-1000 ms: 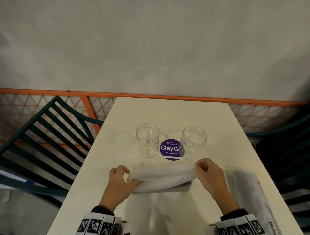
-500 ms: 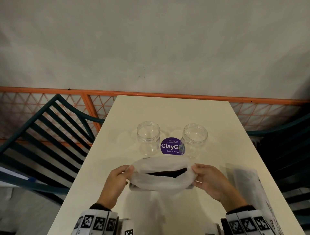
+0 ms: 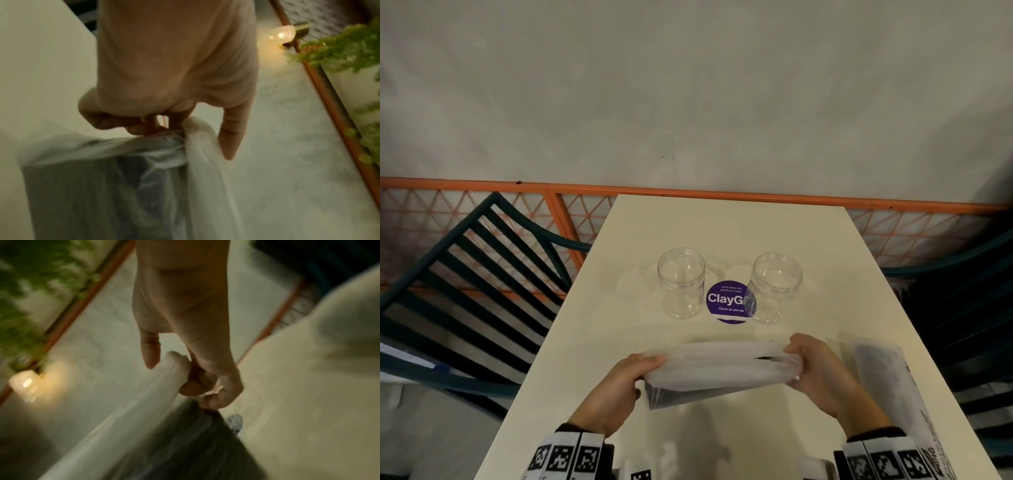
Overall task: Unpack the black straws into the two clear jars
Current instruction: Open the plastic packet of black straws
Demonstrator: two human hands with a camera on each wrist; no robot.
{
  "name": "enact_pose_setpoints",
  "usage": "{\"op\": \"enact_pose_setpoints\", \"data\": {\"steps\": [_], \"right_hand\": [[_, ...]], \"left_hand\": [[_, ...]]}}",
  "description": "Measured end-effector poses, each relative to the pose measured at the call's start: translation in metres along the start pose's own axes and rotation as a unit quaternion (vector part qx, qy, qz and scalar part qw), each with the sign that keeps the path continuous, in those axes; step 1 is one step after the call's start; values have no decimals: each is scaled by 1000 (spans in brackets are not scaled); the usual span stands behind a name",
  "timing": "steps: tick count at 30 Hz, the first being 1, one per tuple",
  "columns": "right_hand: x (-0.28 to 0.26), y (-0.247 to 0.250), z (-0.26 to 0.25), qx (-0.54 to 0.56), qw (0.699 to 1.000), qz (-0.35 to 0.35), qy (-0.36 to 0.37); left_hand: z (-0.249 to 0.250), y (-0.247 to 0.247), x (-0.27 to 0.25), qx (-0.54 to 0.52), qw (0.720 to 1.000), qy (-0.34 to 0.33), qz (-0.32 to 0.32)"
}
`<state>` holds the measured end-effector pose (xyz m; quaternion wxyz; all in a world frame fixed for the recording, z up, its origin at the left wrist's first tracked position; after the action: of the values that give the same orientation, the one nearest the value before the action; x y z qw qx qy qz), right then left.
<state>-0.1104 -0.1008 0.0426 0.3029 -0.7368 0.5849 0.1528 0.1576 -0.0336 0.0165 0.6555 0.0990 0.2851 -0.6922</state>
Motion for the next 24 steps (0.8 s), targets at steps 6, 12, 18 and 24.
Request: {"op": "enact_pose_setpoints", "data": {"steps": [6,12,18,24], "right_hand": [[1,-9,-3,-382,910,129,99],[8,8,-4,-199,962,166,84],[13,7,2,-241,958,142,70],[-1,-25,-6,-493,836,111,212]], "left_hand": [[1,-3,11,86,991,-35,93],[5,2,15,133,980,-45,138],[14,-14,12,324,923,-153,142],[10,-17,18,448,871,-148,140]]}}
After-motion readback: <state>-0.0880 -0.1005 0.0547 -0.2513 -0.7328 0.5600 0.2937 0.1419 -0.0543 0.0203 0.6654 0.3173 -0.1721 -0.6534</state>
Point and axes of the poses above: each hand's wrist, its own x-axis towards the middle knuckle, its own y-axis out of the back of the hand, z = x × y, the point moved 4 cm from there along x, towards the middle knuckle, and after that the axes turned 9 degrees about -z, right-handed, at the moved point
